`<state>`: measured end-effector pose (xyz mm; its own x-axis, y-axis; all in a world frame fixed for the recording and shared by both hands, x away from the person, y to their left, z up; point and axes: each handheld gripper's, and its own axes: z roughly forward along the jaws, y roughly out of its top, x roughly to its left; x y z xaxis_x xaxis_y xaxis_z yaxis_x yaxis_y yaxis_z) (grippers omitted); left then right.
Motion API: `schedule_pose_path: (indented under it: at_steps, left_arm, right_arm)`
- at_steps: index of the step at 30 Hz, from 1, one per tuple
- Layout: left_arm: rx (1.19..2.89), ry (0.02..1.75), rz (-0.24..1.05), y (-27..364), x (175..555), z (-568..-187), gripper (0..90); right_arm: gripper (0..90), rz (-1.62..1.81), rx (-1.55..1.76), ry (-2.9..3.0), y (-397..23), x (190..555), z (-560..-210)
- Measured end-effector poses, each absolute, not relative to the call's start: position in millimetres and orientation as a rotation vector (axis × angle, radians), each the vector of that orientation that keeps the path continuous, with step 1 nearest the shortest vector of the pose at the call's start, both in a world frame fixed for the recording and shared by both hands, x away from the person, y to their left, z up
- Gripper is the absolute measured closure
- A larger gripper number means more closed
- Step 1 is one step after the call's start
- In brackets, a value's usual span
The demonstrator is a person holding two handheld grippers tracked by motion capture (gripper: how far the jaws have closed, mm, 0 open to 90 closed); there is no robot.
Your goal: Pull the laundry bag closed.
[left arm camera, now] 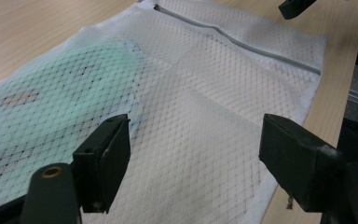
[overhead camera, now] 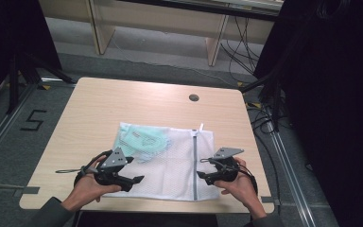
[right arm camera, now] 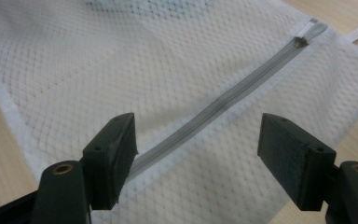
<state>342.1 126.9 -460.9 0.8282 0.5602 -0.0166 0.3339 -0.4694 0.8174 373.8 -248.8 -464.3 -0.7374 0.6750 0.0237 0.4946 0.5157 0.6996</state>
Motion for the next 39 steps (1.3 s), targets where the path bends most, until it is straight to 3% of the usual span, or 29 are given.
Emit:
schedule_pose_path:
  at_steps: [25, 39]
  left_arm:
    - [2.128, 0.67, 0.322, 135, 325, -464, 24.0]
    - [2.136, 0.653, 0.336, 136, 326, -464, 24.0]
  right_arm:
    - [24.1, 0.925, 1.033, 2.554, -259, 337, -469]
    - [23.4, 0.916, 1.011, 2.541, -260, 337, -471]
